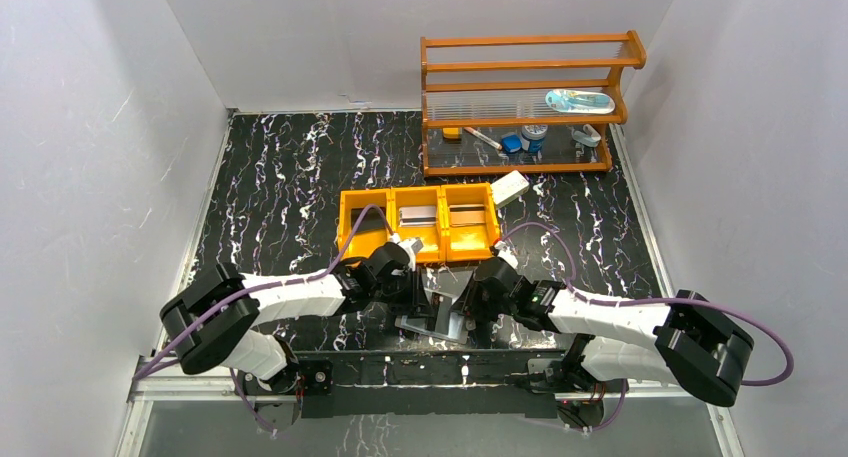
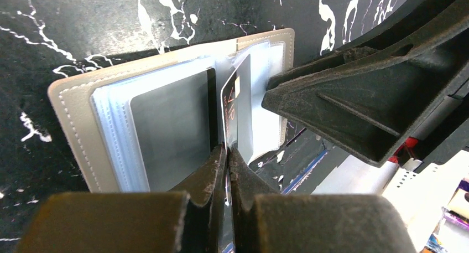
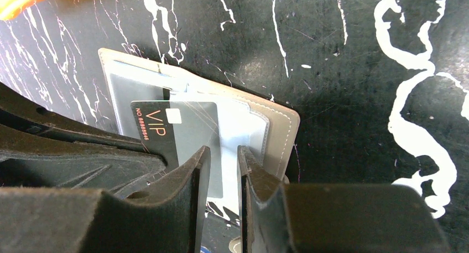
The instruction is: Take the credit cards out of the card holder
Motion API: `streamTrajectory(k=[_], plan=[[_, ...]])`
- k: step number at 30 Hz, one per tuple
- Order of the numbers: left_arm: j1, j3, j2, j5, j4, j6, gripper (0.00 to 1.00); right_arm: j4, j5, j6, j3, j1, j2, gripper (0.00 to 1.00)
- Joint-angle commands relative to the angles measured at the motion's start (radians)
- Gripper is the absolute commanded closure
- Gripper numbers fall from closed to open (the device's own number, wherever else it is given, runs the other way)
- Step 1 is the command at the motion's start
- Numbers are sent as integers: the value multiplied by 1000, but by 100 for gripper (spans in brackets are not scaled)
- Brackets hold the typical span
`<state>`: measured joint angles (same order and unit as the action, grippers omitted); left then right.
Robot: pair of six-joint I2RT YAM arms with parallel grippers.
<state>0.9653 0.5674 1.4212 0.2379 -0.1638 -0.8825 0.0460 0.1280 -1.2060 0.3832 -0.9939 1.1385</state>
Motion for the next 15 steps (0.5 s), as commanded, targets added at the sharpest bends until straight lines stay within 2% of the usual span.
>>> streamTrajectory(k=[1,9,15], plan=[[3,18,-48,-49,103,32,100,112,19,25,-2,6,-6,66],[3,32,-48,-35,112,42,100,132,-30,117,101,10,-44,65],[3,37,-48,-34,113,43,100,33,-114,179,149,9,-76,61]])
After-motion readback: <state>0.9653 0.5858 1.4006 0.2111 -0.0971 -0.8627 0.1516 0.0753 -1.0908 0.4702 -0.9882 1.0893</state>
